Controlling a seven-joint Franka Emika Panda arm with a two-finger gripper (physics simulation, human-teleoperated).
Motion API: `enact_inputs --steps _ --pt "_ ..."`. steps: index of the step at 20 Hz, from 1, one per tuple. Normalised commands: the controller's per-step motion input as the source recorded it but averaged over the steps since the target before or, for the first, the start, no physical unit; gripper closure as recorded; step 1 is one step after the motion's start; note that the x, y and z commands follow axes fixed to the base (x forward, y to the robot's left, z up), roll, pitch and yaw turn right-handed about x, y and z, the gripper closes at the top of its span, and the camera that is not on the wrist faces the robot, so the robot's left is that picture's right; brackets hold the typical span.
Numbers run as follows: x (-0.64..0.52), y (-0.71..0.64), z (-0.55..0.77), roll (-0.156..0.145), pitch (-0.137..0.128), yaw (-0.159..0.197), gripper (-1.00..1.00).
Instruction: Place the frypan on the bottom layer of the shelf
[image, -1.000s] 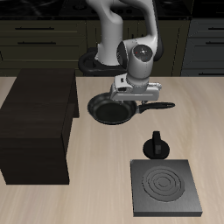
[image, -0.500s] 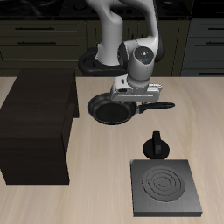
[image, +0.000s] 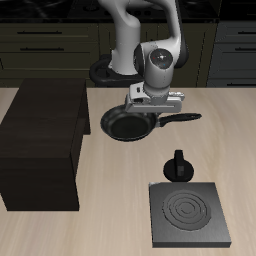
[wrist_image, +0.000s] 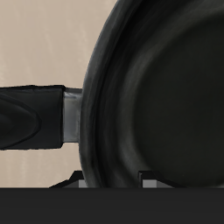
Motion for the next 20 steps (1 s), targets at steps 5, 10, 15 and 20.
enact_inputs --steps 5,10,15,20 --pt "0.00 0.05 0.10 0.020 -0.015 0.003 1.00" --pt "0.04 0.01 0.01 0.006 0.001 0.014 1.00" --pt "0.06 -0.03 -0.02 -0.016 0.003 0.006 1.00" --pt "0.06 -0.11 0.03 -0.020 -0.002 -0.008 1.00"
